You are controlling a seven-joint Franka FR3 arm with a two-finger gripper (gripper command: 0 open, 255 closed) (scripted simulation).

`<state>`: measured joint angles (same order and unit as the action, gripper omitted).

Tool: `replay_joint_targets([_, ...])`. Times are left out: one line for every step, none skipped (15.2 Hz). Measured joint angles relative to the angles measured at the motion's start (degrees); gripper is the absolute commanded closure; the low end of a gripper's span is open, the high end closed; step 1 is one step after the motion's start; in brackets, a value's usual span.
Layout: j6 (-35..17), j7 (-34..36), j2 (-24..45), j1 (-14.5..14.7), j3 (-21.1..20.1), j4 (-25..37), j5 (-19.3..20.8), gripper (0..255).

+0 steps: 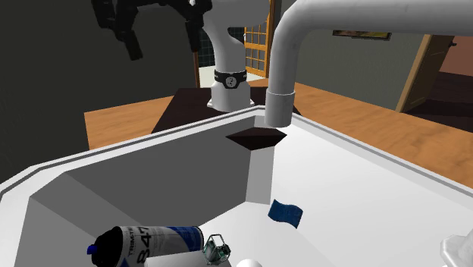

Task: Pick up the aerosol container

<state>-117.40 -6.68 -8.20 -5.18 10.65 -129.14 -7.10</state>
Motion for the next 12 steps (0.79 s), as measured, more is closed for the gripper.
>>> replay_joint_targets([-1.03,-0.3,2.21,-0.1,0.3,0.84,-0.74,0])
replay_joint_targets([-1.73,-0.67,4.08,-0.29,0.64,1.62,-1.41,0])
replay_joint_targets([-3.04,-1.34,6.49,-0.53,1.01,2.33,-2.31,0])
replay_joint_targets([-3.85,-1.72,8.6,-0.72,1.25,3.21,-3.15,0])
replay_joint_targets([-4.89,-1.88,10.71,-0.78,1.3,3.93,-4.09,0])
replay_joint_targets([-5.59,-2.69,13.03,-1.22,1.63,5.08,-5.0,0])
replay_joint_targets([-5.86,-3.11,15.2,-1.57,1.81,6.54,-5.86,0])
replay_joint_targets([-6.35,-3.41,16.98,-1.84,1.88,7.44,-6.69,0])
replay_joint_targets([-7.08,-3.77,19.35,-2.13,1.85,8.69,-7.72,0])
replay_joint_targets([-7.29,-4.2,21.12,-2.58,1.95,9.75,-8.49,0])
replay_joint_targets([-7.66,-4.71,23.85,-3.09,1.9,11.74,-9.56,0])
replay_joint_targets([-8.05,-5.11,26.21,-3.58,1.84,13.2,-10.49,0])
